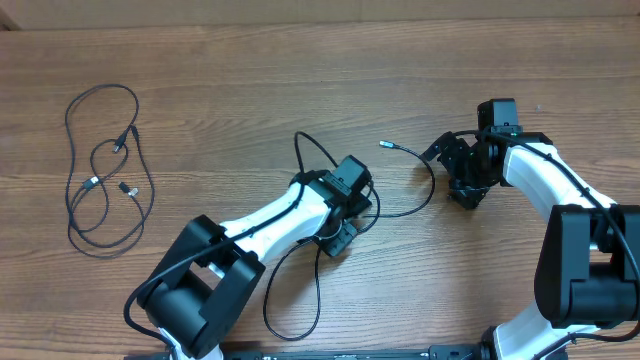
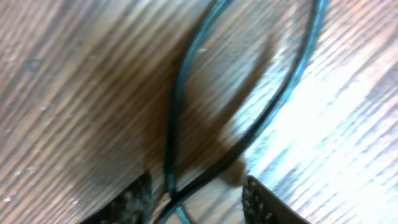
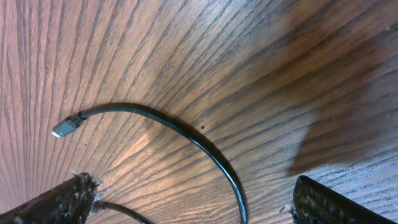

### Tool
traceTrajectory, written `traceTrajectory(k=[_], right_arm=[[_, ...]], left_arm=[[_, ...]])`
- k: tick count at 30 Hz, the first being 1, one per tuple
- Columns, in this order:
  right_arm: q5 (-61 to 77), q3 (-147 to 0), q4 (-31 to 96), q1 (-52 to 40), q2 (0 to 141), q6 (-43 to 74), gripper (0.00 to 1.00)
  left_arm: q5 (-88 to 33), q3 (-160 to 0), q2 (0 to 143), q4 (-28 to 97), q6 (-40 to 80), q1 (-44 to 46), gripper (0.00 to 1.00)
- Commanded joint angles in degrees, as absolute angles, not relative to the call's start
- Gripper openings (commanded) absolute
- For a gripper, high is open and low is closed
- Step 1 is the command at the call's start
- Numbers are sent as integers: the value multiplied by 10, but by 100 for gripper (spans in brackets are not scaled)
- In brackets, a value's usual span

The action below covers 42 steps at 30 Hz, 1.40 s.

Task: Untangle cables

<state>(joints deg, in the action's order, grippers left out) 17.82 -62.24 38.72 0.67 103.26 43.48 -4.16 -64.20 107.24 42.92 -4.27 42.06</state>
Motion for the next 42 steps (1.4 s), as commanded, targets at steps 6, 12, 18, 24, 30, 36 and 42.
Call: traceTrajectory(k=[6,12,18,24,30,36,42], right_arm=[[181,-618,387,6,1034,434,100],[181,-618,387,6,1034,434,100],[181,-618,387,6,1034,434,100],[181,-618,387,6,1034,434,100],[181,-618,387,6,1034,434,100],[181,-618,386,6,1034,434,100],[181,-618,386,6,1034,434,100]], left_arm=[[-57,-612,1102,430,-65,436,9],[-43,-612,1102,430,-44,435,4],[3,-630,1099,445,0,434,4],[131,-700,1065,498,53,427,4],[216,-792,1005,561,80,402,4],[285,-907,935,572,82,374,4],[362,-980,886,505,84,348,4]])
